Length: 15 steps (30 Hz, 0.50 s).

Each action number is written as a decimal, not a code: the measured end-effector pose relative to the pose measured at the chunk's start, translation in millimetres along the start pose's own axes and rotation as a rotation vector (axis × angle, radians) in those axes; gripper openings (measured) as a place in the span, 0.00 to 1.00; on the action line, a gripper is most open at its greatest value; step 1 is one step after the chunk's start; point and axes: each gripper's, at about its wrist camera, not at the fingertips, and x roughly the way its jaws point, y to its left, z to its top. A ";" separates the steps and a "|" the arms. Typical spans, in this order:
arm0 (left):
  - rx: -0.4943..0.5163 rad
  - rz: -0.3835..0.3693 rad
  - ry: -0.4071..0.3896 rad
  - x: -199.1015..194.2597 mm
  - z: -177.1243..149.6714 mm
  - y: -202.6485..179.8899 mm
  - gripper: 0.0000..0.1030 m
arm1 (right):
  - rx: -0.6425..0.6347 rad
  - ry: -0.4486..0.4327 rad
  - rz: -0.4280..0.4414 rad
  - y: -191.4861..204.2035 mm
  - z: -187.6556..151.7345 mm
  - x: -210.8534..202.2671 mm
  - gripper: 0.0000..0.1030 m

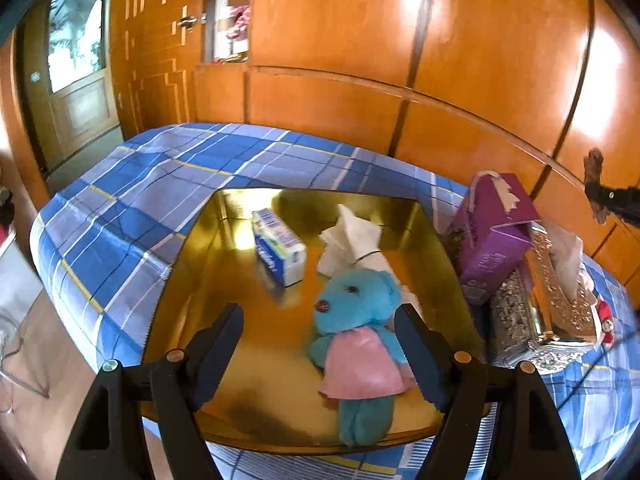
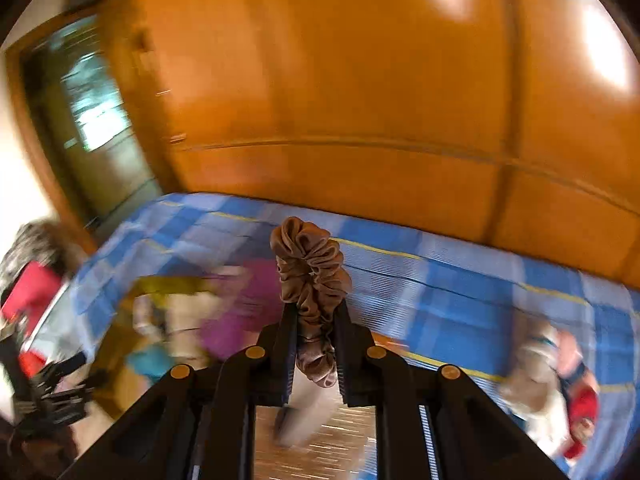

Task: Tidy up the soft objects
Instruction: 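Carry the brown scrunchie with the right tool into the gold tray and release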

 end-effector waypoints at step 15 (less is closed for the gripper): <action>-0.232 0.185 -0.067 -17.5 10.5 107.1 0.76 | -0.206 0.332 0.461 206.4 -91.9 109.0 0.16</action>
